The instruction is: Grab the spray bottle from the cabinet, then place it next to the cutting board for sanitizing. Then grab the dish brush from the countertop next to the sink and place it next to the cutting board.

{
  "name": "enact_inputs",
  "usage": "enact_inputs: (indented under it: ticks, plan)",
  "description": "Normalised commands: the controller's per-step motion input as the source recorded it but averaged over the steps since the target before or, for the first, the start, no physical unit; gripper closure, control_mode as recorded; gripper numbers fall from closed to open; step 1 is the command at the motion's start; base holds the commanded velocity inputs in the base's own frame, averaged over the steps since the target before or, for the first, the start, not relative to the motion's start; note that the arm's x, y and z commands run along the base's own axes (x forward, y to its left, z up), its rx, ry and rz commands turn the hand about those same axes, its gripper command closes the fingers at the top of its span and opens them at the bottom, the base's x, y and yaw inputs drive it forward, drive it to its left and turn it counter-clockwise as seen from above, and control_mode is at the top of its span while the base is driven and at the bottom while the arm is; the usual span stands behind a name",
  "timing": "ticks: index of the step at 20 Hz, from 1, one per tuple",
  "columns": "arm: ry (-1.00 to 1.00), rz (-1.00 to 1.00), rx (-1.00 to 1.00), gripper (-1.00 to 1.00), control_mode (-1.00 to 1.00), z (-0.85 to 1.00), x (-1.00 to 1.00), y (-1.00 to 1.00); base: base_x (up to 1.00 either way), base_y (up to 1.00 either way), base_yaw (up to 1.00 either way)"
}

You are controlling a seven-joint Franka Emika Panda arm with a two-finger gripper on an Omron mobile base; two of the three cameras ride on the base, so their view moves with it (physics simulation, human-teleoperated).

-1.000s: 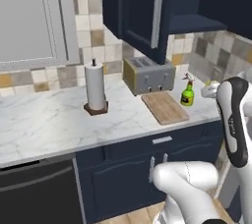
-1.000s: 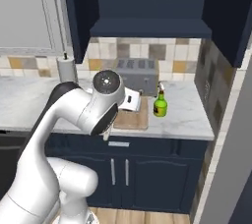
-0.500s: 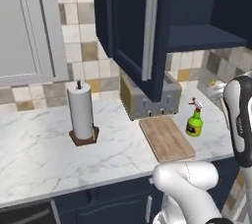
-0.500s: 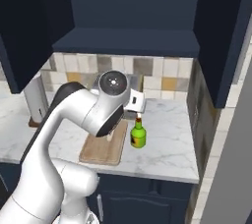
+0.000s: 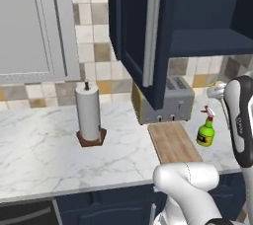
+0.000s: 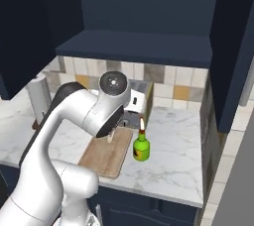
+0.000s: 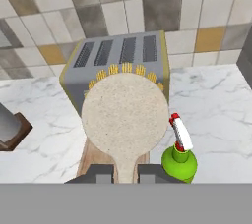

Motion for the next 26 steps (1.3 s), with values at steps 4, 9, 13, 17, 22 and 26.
enact_inputs:
  ticks: [4, 9, 13, 17, 22, 26]
  plan:
    - [0.00, 0.00, 0.00, 1.00, 1.00, 0.00, 0.00, 0.00, 0.12, 0.09, 0.11]
    - [0.00, 0.00, 0.00, 1.00, 1.00, 0.00, 0.00, 0.00, 0.11, 0.17, 0.00]
    - [0.01, 0.08, 0.08, 1.00, -1.00, -0.56, 0.22, 0.25, 0.00, 0.00, 0.00]
    - [0.00, 0.17, 0.19, 1.00, -1.00, -0.63, 0.51, 0.44, 0.00, 0.00, 0.00]
    - [0.06, 0.08, 0.05, 1.00, -1.00, -0.70, 0.51, 0.75, 0.00, 0.00, 0.00]
    - [0.14, 0.00, 0.00, 1.00, -1.00, -0.67, 0.55, 0.74, 0.00, 0.00, 0.00]
